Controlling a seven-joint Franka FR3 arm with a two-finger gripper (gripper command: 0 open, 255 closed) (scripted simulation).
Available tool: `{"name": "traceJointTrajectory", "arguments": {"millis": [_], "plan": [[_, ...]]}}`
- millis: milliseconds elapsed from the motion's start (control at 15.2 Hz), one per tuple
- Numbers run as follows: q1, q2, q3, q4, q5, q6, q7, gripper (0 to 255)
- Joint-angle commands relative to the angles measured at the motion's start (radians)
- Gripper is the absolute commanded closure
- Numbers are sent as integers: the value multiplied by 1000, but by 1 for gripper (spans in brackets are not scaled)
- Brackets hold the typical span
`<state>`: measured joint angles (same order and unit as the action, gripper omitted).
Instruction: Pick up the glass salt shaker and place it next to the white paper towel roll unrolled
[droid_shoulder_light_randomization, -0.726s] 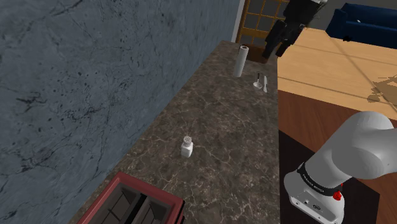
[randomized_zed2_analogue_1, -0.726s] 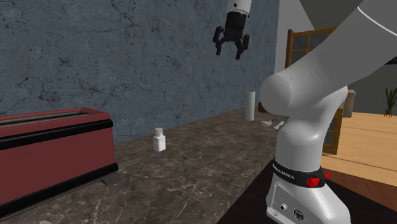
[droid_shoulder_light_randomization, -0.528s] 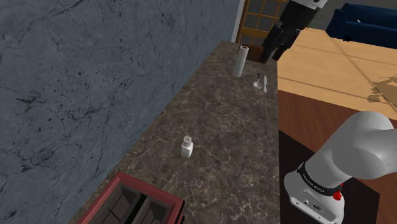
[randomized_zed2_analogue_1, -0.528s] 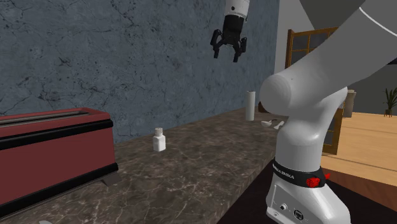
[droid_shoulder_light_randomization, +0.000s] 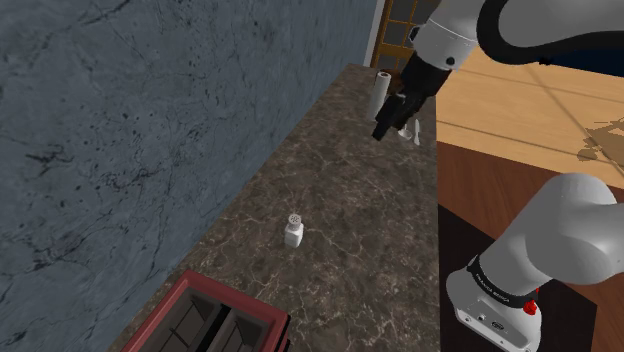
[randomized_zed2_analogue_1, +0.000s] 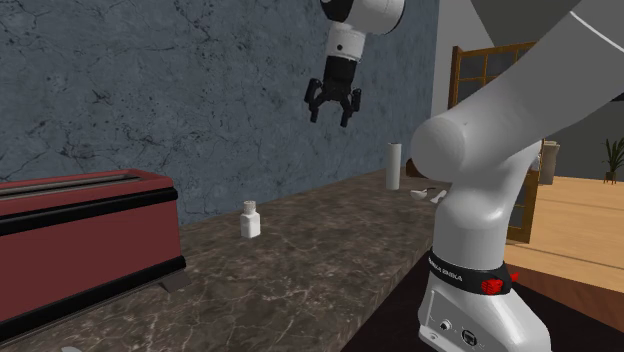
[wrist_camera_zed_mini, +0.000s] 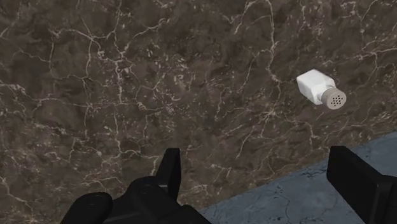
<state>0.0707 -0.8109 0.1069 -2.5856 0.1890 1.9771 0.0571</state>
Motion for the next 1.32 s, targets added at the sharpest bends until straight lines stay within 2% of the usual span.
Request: {"name": "traceJointTrajectory", "arguments": {"millis": [0,396,792,1056,1254], "plan": [[20,21,30,-38,15,78,2,0],[83,124,136,-133,62,323,21,0],[120,304,254,-175,79,590,56,0],[102,461,354,-171,36,772,112,0],[27,591,466,-152,-77,901,209,0]]}}
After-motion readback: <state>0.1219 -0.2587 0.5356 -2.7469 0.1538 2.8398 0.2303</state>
